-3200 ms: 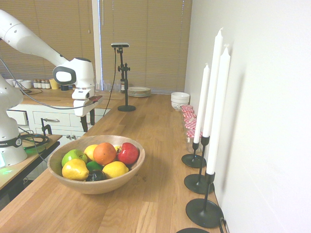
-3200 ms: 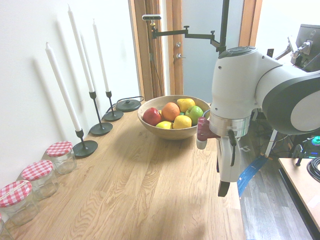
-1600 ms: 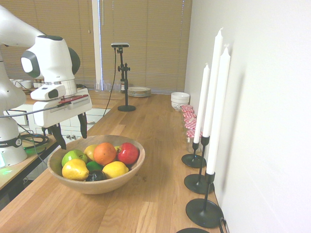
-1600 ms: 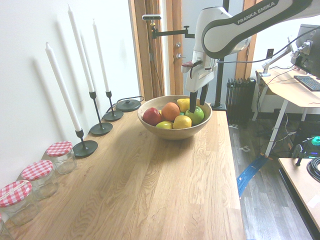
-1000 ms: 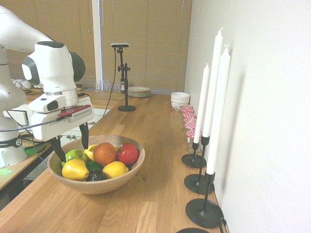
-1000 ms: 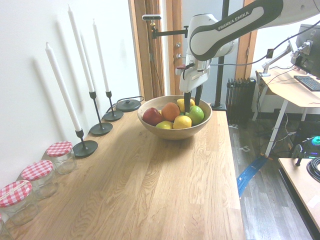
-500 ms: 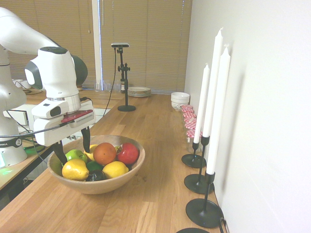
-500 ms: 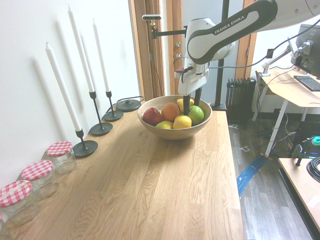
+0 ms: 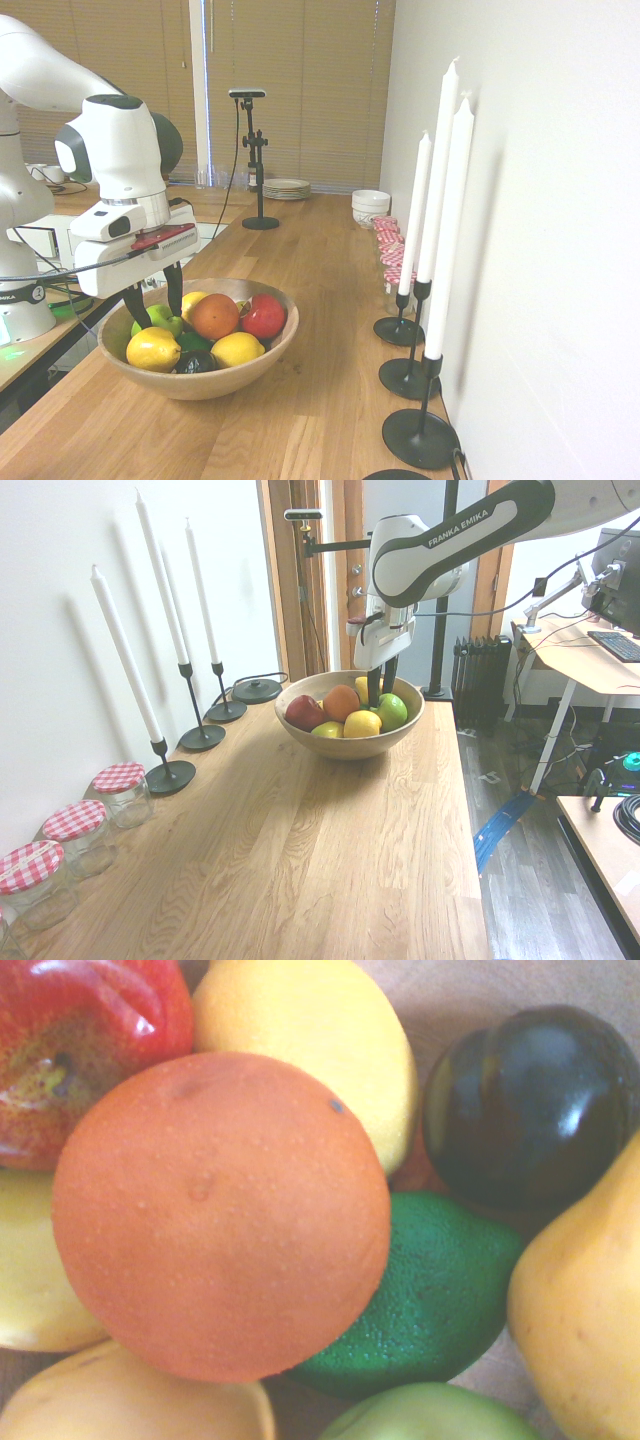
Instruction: Take green apple out of the basket
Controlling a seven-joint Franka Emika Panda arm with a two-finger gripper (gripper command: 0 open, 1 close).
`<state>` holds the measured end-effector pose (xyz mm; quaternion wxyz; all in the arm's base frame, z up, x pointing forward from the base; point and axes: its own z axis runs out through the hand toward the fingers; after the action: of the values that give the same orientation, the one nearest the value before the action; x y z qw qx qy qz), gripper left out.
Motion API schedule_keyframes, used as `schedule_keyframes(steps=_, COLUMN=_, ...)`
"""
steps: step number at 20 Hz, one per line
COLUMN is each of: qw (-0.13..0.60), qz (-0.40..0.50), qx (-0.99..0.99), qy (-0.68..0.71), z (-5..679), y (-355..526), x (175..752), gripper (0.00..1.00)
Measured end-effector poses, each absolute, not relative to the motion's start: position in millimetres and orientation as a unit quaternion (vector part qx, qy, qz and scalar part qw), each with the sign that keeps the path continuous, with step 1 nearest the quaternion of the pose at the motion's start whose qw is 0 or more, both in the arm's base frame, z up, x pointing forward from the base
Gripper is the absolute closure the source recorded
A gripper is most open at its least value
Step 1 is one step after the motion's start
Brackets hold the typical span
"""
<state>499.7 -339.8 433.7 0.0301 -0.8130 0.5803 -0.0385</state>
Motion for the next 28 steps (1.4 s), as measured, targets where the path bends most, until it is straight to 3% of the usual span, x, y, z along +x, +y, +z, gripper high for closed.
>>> schedule_keyframes(steps=14, qw=0.030, qz=-0.039, qx=-0.813, qy=0.580, z=434.0, y=-339.2, x=500.1, gripper=1.00)
schedule_keyframes(steps=15, qw=0.030, qz=-0.039, qx=-0.813, qy=0.580, z=434.2, y=-339.2, x=500.2, gripper=0.00)
schedule_keyframes(steps=28, qw=0.031, qz=-0.040, qx=-0.812, qy=0.582, z=438.0, y=-341.6, x=497.2, gripper=0.00)
